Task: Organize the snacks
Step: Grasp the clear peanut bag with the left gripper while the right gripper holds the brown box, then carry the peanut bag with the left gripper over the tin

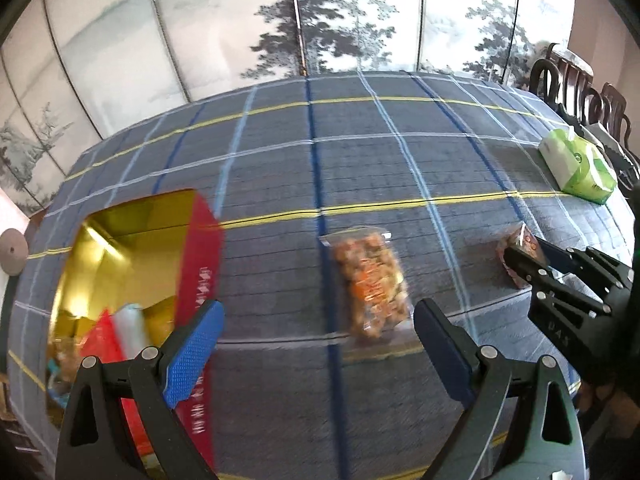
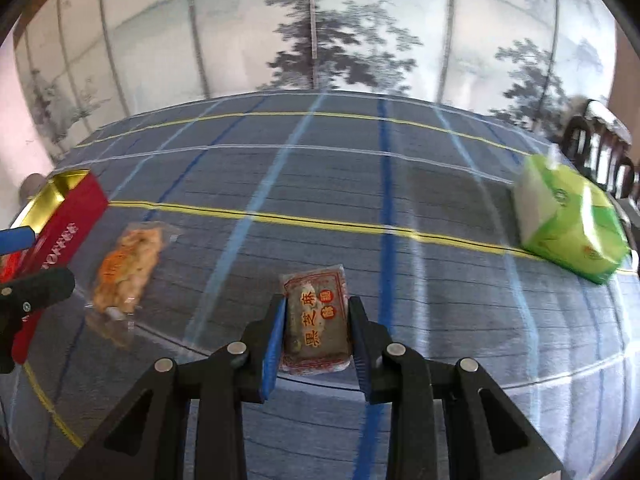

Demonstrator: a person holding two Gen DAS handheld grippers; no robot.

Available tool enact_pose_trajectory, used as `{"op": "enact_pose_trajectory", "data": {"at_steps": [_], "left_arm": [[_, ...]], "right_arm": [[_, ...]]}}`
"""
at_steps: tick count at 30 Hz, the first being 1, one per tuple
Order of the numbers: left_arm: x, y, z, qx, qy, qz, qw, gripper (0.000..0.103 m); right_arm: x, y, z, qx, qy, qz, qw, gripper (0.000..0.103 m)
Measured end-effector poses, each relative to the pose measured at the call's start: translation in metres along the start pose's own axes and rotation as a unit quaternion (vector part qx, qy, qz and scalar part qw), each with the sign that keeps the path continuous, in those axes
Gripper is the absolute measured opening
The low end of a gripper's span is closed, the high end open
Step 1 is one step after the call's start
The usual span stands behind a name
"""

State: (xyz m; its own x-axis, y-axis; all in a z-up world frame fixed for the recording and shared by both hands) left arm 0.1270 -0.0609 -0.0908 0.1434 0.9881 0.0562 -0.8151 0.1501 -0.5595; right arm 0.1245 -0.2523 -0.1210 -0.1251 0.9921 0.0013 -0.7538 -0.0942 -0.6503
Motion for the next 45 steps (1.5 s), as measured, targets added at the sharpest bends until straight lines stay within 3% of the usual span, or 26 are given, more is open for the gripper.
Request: {"op": "enact_pose_trajectory", "data": {"at_steps": [13,18,26,45], "left_arm": [[-0.027,-0.008,-0.035,0.011,0.005,-0.009,0.9999,0.089],[-0.028,-0.007,-0.049,0.027,0.01,0.002,0.9996,0.076],[-0.03,-0.006,-0.054,0.034,0.037,0.011,0.9987,0.039],[-0.026,0.007,-0.027,0.029,0.049,-0.002,0.9984,0.038]], "right_arm": [[-0.009,0.004,-0.003,0.005,-0.027,-0.032,0.999,0.031],[-0.007,0.004,-0.003,0.005,-0.025,-0.03,0.999,0.031],[-0.008,0.005,-0.003,0.005,-0.026,-0.03,0.999,0.031],[-0.004,0.006,-0.004,0.007,-0.015,-0.02,1.0,0.032]]}}
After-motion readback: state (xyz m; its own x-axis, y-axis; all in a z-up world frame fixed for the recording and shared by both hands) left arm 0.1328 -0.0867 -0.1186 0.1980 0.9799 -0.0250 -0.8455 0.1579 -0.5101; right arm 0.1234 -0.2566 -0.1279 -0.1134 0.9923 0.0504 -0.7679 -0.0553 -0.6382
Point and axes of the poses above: each gripper's, at about its wrist camera, not at the fingertips, and z roughly against the way its jaws point, x to its left, y to its underside, the point moved 7 cm from there along -z, roughly the way its jaws point, and after that the axes turned 2 degrees about z, right-handed, at the moved point
